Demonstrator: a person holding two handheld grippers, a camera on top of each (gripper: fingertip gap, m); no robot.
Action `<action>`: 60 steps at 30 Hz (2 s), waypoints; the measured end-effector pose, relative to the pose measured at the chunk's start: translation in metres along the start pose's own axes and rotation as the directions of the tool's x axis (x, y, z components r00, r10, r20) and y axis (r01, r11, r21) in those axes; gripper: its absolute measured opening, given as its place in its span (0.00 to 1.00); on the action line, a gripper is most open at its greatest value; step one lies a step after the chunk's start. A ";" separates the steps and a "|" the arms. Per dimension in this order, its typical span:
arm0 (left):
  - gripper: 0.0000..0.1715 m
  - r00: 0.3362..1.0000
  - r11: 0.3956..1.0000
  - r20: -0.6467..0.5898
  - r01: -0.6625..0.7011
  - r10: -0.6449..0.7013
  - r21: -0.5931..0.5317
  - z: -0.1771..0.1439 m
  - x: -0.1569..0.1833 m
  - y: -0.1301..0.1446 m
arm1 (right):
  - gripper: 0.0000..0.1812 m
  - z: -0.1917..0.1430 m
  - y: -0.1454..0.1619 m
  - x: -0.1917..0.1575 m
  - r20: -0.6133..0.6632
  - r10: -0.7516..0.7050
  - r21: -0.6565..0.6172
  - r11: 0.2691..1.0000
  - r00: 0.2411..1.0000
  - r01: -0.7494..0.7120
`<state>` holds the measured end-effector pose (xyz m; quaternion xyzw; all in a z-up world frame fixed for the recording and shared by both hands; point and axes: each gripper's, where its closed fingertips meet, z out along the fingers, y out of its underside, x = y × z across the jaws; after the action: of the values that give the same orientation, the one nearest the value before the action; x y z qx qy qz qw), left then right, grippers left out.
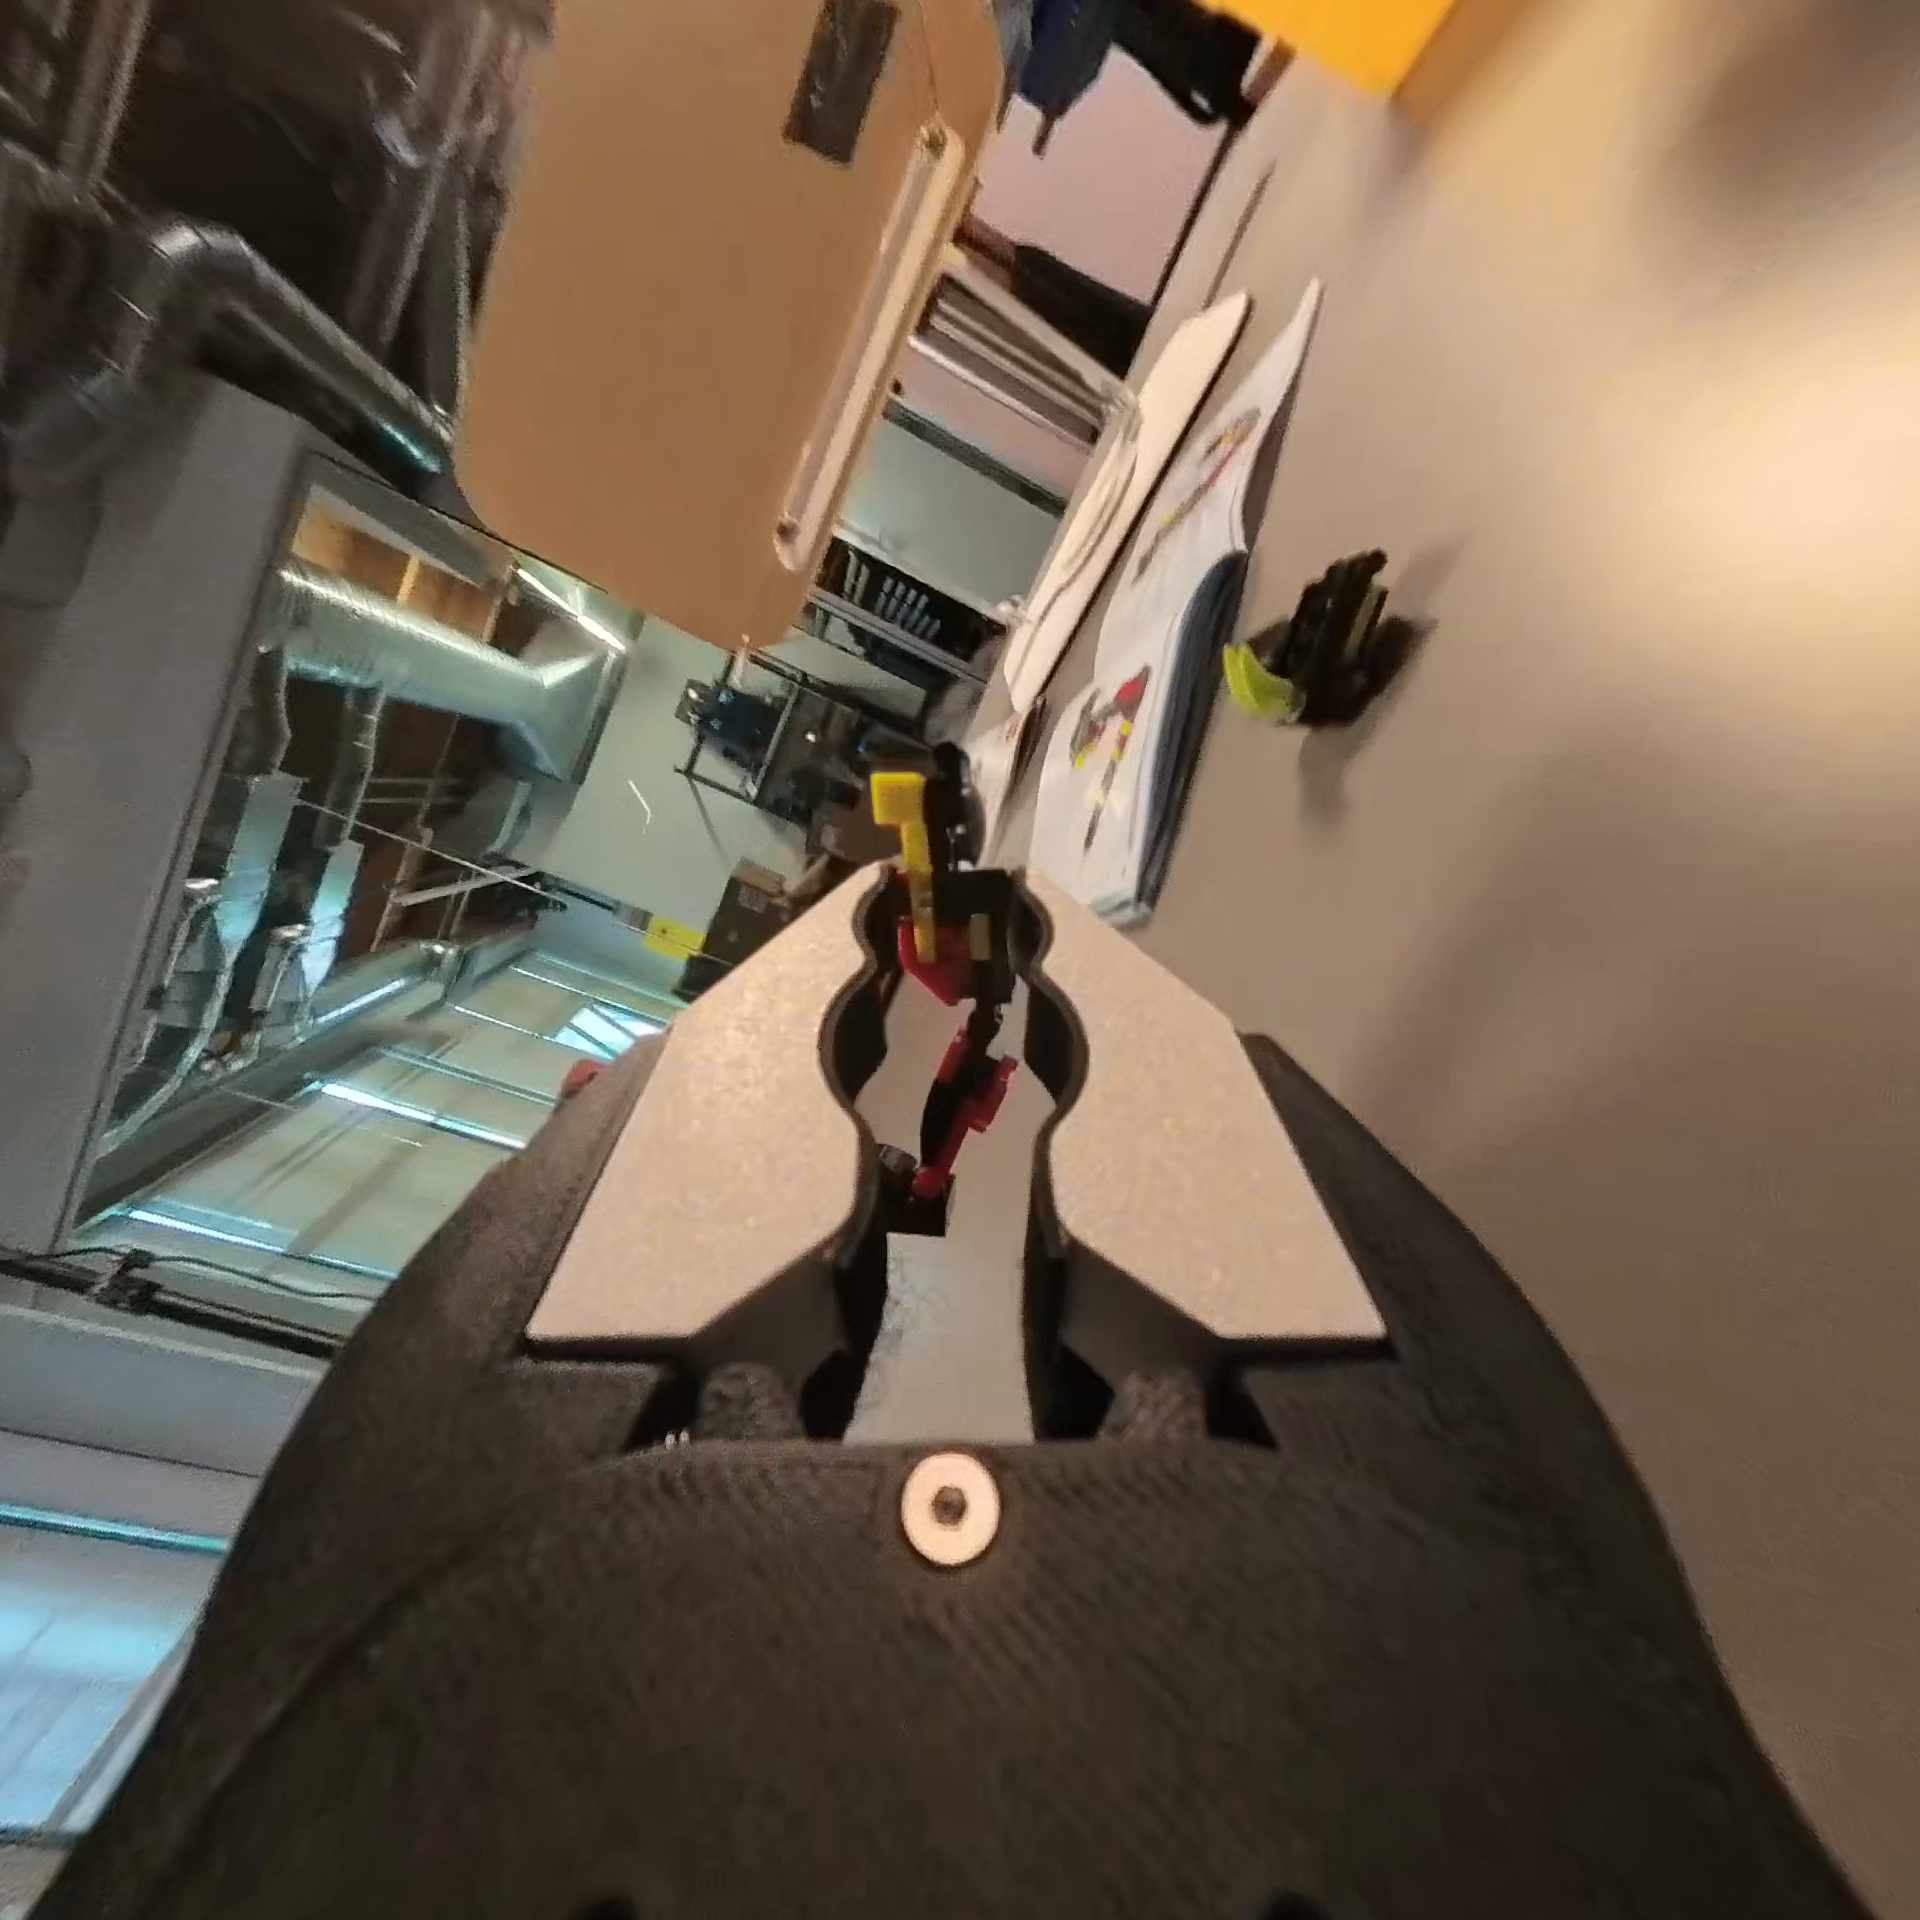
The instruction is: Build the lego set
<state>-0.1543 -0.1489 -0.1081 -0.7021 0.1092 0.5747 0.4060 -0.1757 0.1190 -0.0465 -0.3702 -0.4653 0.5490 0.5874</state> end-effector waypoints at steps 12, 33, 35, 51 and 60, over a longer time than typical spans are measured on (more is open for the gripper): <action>0.12 0.994 0.996 -0.081 0.082 -0.079 0.030 0.003 0.008 -0.003 | 0.25 -0.035 0.048 -0.176 0.683 0.430 -0.559 0.828 0.590 0.043; 0.12 0.977 0.983 -0.133 0.176 -0.168 0.050 0.000 0.009 -0.007 | 0.08 -0.036 0.064 -0.194 0.786 -0.441 -0.128 0.570 0.433 0.812; 0.12 0.976 0.982 -0.134 0.179 -0.170 0.059 -0.001 0.009 -0.009 | 0.08 -0.034 0.048 -0.190 0.708 -0.681 0.083 0.345 0.188 0.935; 0.12 0.979 0.979 -0.121 0.179 -0.166 0.100 -0.006 0.006 -0.017 | 0.08 -0.056 -0.020 -0.202 0.060 -0.852 0.529 -0.415 -0.520 0.740; 0.12 0.981 0.971 -0.074 0.189 -0.180 0.146 -0.012 -0.004 -0.024 | 0.08 -0.076 -0.077 -0.241 -0.263 -0.863 0.526 -0.502 -0.430 0.687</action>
<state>-0.1325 -0.1432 -0.0938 -0.6932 0.0990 0.5031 0.5066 -0.0713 -0.1232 -0.0294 0.4572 -0.4847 -0.0462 0.7443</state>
